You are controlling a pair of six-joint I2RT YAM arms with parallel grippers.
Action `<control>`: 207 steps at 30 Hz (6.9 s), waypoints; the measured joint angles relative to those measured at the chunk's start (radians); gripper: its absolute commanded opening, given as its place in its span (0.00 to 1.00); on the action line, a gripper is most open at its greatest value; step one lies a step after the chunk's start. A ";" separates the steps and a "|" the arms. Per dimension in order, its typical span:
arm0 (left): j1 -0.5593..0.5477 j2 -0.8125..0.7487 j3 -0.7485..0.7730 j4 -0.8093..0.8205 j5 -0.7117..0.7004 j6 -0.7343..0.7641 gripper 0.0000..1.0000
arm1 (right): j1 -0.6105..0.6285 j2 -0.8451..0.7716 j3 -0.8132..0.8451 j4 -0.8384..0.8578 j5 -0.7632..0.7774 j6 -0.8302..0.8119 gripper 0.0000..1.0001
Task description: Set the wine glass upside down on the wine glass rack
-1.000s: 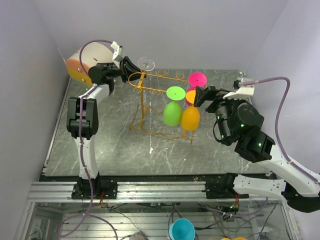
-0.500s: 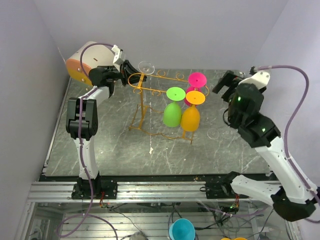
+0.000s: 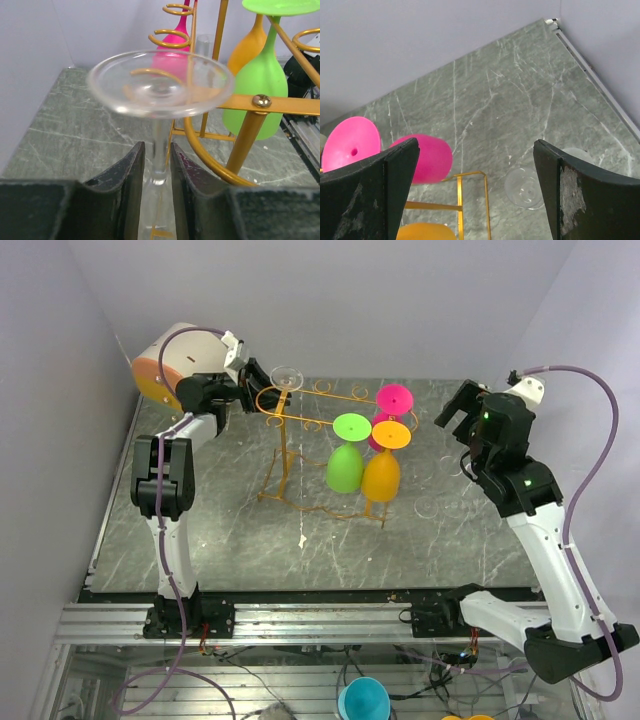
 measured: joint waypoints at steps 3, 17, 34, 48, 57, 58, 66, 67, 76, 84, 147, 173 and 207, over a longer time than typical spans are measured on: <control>0.002 0.000 0.000 0.000 0.000 -0.003 0.40 | -0.010 -0.002 -0.002 -0.018 -0.003 0.000 0.99; 0.005 0.000 0.002 0.000 0.010 -0.028 0.48 | -0.235 0.019 -0.138 -0.070 -0.219 0.003 0.68; 0.059 -0.030 -0.043 0.001 0.065 -0.100 1.00 | -0.289 -0.035 -0.278 -0.094 -0.334 0.016 0.58; 0.086 -0.141 -0.126 0.002 0.070 -0.188 1.00 | -0.290 -0.052 -0.301 -0.132 -0.327 -0.011 0.58; 0.153 -0.311 -0.256 0.002 0.072 -0.286 1.00 | -0.290 0.010 -0.299 -0.141 -0.329 -0.030 0.51; 0.161 -0.333 -0.268 0.002 0.072 -0.296 1.00 | -0.290 0.020 -0.297 -0.148 -0.329 -0.032 0.50; 0.214 -0.471 -0.350 0.004 0.072 -0.382 1.00 | -0.290 0.053 -0.230 -0.213 -0.328 -0.036 0.48; 0.222 -0.484 -0.358 0.004 0.072 -0.393 1.00 | -0.290 0.057 -0.219 -0.222 -0.328 -0.036 0.48; 0.309 -0.555 -0.383 0.005 0.072 -0.548 1.00 | -0.291 0.126 -0.169 -0.298 -0.369 -0.038 0.48; 0.381 -0.541 -0.307 0.003 0.072 -0.824 1.00 | -0.292 0.133 -0.164 -0.324 -0.395 -0.040 0.40; 0.187 -0.821 0.118 -1.923 -0.671 -0.088 0.88 | -0.291 -0.036 0.038 0.518 -0.365 -0.132 0.00; 0.013 -0.681 0.253 -1.703 -0.848 -0.176 0.81 | 0.645 0.440 0.013 1.366 0.018 -0.639 0.00; -0.024 -0.636 0.219 -1.629 -0.849 -0.153 0.71 | 0.792 0.587 0.018 1.701 0.124 -0.865 0.00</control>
